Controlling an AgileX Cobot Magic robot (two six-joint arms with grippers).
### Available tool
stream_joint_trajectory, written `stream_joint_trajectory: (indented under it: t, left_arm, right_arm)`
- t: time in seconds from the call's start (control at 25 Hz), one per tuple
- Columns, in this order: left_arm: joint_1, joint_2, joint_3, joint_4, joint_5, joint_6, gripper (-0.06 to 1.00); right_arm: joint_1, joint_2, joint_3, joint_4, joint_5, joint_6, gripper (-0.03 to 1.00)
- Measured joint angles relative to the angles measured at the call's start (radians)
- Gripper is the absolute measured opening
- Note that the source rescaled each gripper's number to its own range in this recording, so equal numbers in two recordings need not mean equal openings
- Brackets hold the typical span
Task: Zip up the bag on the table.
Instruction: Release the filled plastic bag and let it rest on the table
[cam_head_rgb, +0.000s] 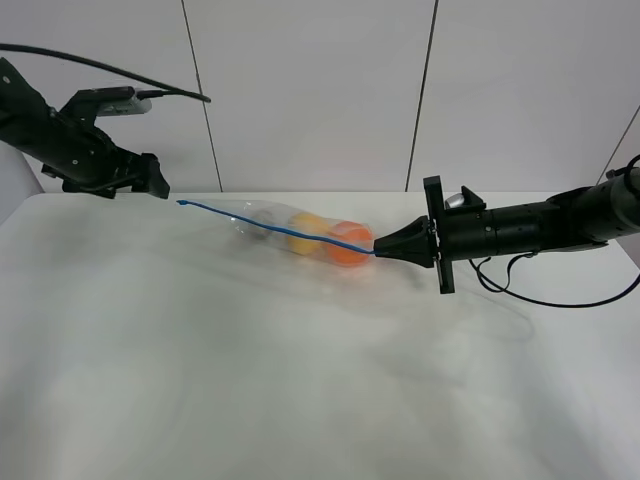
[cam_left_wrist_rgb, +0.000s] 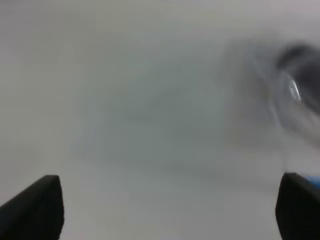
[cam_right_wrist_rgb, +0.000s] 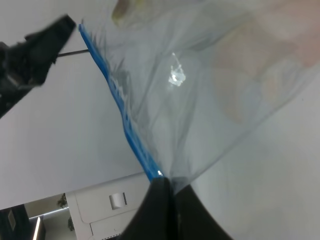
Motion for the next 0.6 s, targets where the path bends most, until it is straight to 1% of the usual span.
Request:
stream_joint_trajectory:
  t: [0.12,0.2,0.36,0.6]
  left_arm:
    - [0.000,0.000,-0.015,0.082,0.136,-0.144,0.94]
    - [0.001,0.000,-0.015,0.115,0.194,-0.191,0.95]
    - [0.001,0.000,-0.017,0.130,0.278,-0.216,0.99]
    - [0.001,0.000,-0.020,0.131,0.463,-0.235,1.00]
  right_arm:
    - [0.000,0.000,0.000,0.000,0.000,0.000,0.00]
    - [0.000,0.000,0.000,0.000,0.000,0.000,0.00]
    - [0.000,0.000,0.000,0.000,0.000,0.000,0.00]
    - [0.000,0.000,0.000,0.000,0.000,0.000,0.00]
